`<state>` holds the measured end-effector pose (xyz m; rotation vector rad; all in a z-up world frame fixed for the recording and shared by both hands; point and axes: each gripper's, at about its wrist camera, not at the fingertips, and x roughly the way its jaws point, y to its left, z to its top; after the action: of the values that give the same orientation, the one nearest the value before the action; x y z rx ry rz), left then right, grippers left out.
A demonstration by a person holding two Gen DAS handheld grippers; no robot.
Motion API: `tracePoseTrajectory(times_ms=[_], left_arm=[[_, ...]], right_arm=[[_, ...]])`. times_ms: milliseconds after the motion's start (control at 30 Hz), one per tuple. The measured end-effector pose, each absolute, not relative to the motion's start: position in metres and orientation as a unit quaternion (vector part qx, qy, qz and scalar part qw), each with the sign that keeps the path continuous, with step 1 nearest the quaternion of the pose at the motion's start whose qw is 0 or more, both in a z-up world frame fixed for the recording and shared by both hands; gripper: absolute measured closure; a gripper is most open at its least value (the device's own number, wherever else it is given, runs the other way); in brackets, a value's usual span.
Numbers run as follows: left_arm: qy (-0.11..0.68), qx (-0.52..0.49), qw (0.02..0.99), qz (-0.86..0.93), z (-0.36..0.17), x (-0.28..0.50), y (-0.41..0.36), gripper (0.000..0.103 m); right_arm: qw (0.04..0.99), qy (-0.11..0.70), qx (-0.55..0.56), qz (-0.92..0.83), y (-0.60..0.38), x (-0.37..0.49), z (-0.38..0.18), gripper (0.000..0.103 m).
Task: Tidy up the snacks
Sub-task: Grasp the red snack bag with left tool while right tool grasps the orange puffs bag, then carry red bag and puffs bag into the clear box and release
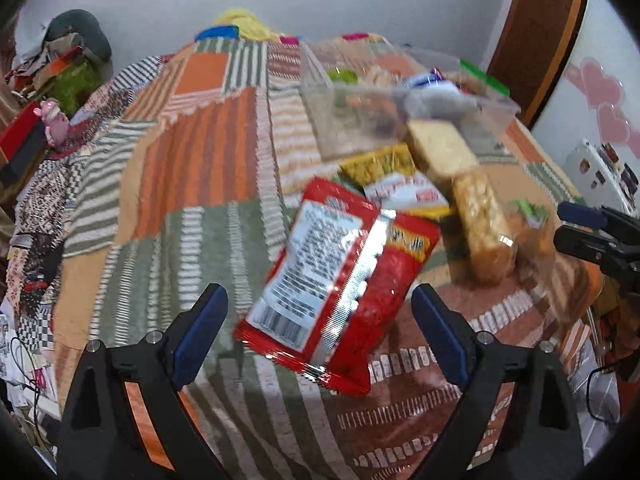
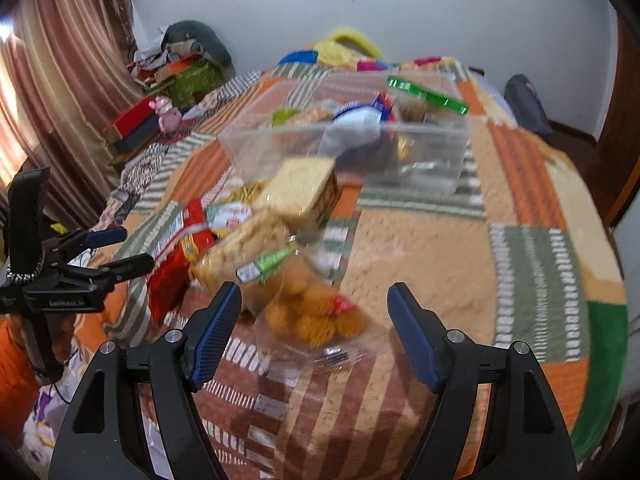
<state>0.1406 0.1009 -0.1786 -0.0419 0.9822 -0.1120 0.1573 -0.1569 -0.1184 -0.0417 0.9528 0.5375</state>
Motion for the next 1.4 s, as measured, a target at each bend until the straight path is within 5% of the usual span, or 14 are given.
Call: tracePoseTrajectory(times_ms=[333,500,800,1400], left_arm=[[0.485,-0.009,0.872,-0.065,-0.207,0.171,0.097,0.009],[0.486,-0.054,0.869,-0.078,-0.214,0.176,0.109,0.009],[0.480,-0.050,0.873,-0.069,-0.208,0.161,0.109,0.038],[0.397,-0.060,0.914,-0.059,-0.120,0.168,0.096,0.038]], right_arm=[[0.840,0.475,-0.043,0.259,-0.143,0.161,-0.142,0.030],[0.844,0.470,-0.033,0.255,-0.148,0.164,-0.144,0.041],[0.859,0.450,-0.022,0.245,-0.158,0.160,-0.134,0.057],[0.899,0.380,-0.011,0.219,-0.178,0.171,-0.078,0.063]])
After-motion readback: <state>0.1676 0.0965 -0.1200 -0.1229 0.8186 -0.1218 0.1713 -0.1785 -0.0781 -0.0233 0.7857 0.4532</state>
